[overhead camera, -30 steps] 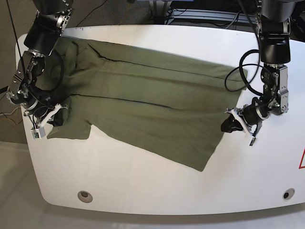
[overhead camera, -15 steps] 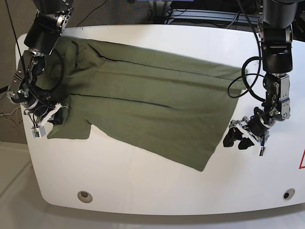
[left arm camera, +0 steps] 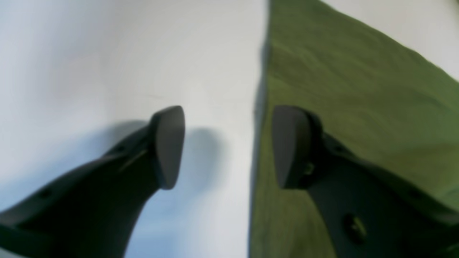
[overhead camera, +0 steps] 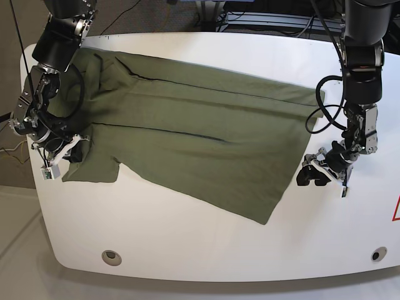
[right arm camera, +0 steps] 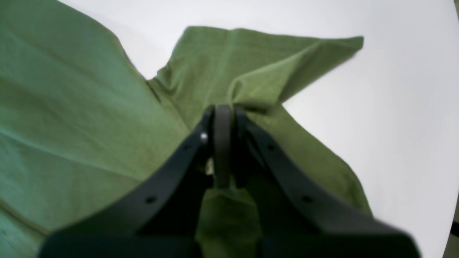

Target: Fold the T-shirt properly

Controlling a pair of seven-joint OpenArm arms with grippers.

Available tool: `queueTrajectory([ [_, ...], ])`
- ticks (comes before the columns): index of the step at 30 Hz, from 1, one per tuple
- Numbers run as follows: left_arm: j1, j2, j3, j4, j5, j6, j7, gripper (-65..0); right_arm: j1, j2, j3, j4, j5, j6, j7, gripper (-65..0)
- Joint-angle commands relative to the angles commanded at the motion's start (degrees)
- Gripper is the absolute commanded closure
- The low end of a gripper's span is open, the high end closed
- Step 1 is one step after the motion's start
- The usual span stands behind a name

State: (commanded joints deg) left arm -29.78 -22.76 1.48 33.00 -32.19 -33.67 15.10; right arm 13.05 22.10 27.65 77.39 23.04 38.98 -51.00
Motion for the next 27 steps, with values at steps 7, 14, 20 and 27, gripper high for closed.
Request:
queueTrajectory([
  [7, -2.1, -1.3, 0.1, -4.8, -0.3, 4.3, 0.7, -51.6, -0.2, 0.0, 0.1, 0.0, 0.1, 0.03, -0.1, 0.0],
  [14, -2.1, -1.4, -0.1, -3.9, -1.7, 5.5, 2.5, -55.0, -0.2, -0.1, 0.0, 0.1, 0.3, 0.37, -0.3, 0.0],
  [20, -1.0, -1.0, 0.1, -1.4, -3.7, 2.5, 3.5, -45.0, -0.3, -0.1, -0.1, -0.1, 0.1, 0.18, -0.4, 0.0],
  [27, 3.4, 2.6, -0.1, -1.8, -4.4, 1.9, 4.0, -43.9, -1.6, -6.2, -0.8, -1.2, -0.4, -0.08, -1.1, -0.9],
])
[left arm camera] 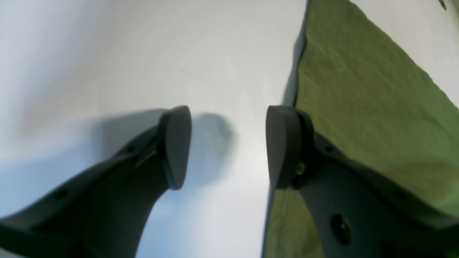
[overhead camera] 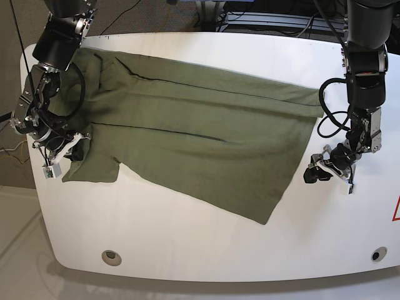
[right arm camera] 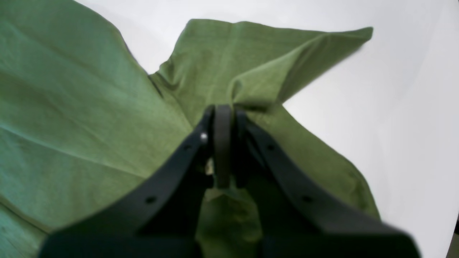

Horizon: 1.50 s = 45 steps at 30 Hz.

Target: Fold the T-shirt properly

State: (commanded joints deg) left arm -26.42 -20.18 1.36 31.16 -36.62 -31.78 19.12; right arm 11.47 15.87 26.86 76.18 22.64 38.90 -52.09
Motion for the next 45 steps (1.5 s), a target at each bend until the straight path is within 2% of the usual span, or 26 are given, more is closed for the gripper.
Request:
queueTrajectory([
  [4, 1.8, -0.1, 0.0, 4.3, -3.7, -1.8, 1.5, -43.9, 0.0, -0.5, 0.1, 0.1, 0.0, 0.09, -0.1, -0.9],
  [8, 3.9, -0.1, 0.0, 11.1, -6.0, -1.8, 4.1, -43.9, -0.1, -0.9, -0.3, 0.1, 0.0, 0.09, -0.1, -0.9],
  [13, 5.5, 0.1, 0.0, 17.0, -5.9, -1.6, 4.2, -43.9, -0.1, -1.1, -0.4, 0.1, 0.0, 0.09, -0.1, -0.9],
  [18, 5.2, 0.2, 0.0, 16.9, -5.7, -1.5, 3.7, -43.9, -0.1, -1.8, -0.3, 0.1, 0.0, 0.09, -0.1, -0.9],
  [23, 4.7, 0.4, 0.1, 16.9, -2.8, -1.3, 0.7, -43.9, 0.0, -1.9, -0.4, 0.1, -0.2, 0.09, -0.1, -0.9],
  [29, -0.2, 3.1, 0.1, 11.7, 1.8, 3.1, -2.3, -44.1, -0.1, -2.0, -0.4, 0.1, -0.1, 0.09, -0.1, -0.9],
  [32, -2.1, 3.3, 0.2, 7.6, 3.4, 3.3, -4.5, -44.2, -0.1, -2.0, -0.4, 0.1, -0.2, 0.09, -0.1, -0.9],
  [37, -5.4, 5.6, 0.4, 2.6, 6.2, 3.3, -8.7, -44.2, -0.1, -2.0, -0.4, 0.1, -0.4, 0.09, -0.1, -0.9],
  [45, -5.6, 6.2, 0.6, -0.4, 8.9, 3.3, -13.5, -44.4, -0.1, -2.0, -0.4, 0.1, -0.4, 0.09, -0.1, -0.9],
])
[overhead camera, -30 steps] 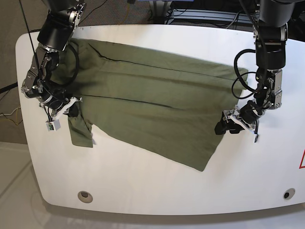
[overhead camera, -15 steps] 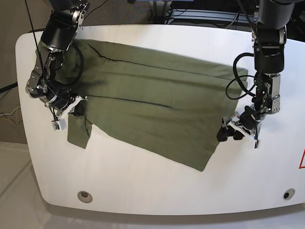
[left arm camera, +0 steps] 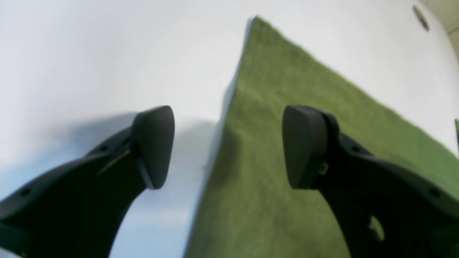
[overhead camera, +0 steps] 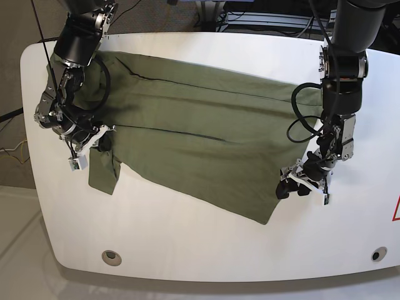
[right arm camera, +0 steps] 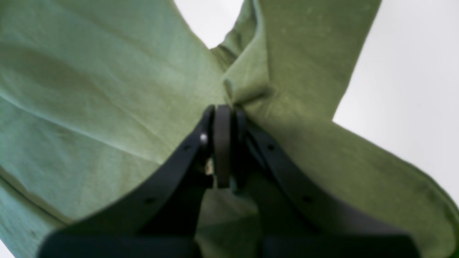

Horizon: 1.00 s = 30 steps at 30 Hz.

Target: Fold the T-shirt properly

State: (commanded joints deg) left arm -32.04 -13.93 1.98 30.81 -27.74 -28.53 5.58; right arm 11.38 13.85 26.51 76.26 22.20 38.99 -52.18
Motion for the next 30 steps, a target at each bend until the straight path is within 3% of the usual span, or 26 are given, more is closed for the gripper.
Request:
queueTrajectory([
  [8, 0.1, 0.9, 0.7, -1.2, 0.2, 0.1, -2.6, -44.4, 0.0, 0.0, 0.0, 0.0, 0.0, 0.00, 0.0, -0.9],
  [27, 1.4, 1.1, 0.8, -0.8, 0.2, 0.5, -3.4, -44.1, -0.1, 0.0, 0.0, 0.0, 0.0, 0.00, 0.0, -0.9],
  [30, 1.5, 2.3, 1.7, -0.9, 0.4, 1.4, -4.1, -44.0, -0.1, 0.0, 0.0, 0.0, 0.0, 0.00, 0.0, -0.9],
])
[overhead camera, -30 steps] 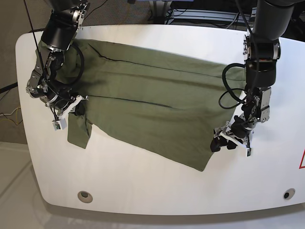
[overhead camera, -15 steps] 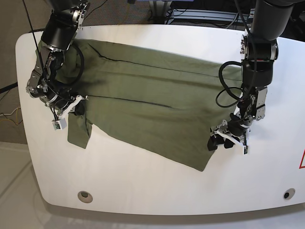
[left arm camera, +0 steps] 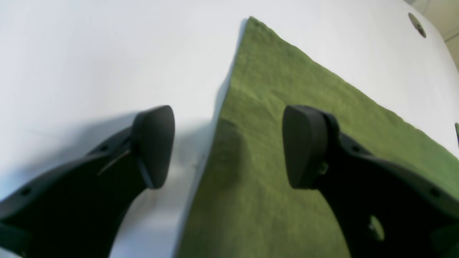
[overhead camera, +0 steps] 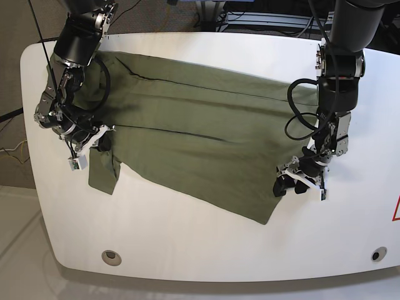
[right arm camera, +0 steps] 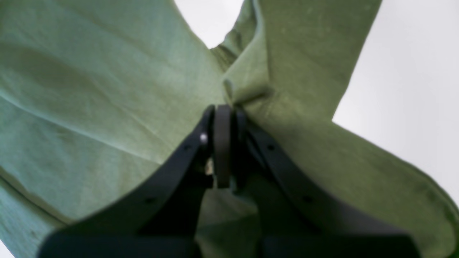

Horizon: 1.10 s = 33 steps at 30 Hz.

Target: Fold the T-shirt properly

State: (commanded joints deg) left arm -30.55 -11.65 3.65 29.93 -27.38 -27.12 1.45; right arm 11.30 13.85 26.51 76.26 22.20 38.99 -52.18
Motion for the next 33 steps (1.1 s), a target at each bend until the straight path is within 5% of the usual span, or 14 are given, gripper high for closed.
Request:
queueTrajectory([
  [8, 1.1, 1.2, 3.7, -0.4, 4.7, 5.9, -0.6, -44.4, 0.0, 0.0, 0.0, 0.0, 0.1, 0.09, 0.0, -0.9],
  [26, 1.8, 4.7, 4.6, -5.6, 8.8, 6.0, 1.8, -42.3, 0.0, 0.0, 0.0, 0.0, 0.3, 0.09, 0.0, -0.9],
  [29, 2.5, 4.7, 6.8, -5.4, 8.8, 6.0, 1.8, -31.4, 0.0, 0.0, 0.0, 0.0, 0.3, 0.09, 0.0, -0.9],
  [33, 3.2, 4.6, 8.6, -5.3, 8.8, 6.0, 1.8, -7.1, 0.0, 0.0, 0.0, 0.0, 0.3, 0.09, 0.0, -0.9],
])
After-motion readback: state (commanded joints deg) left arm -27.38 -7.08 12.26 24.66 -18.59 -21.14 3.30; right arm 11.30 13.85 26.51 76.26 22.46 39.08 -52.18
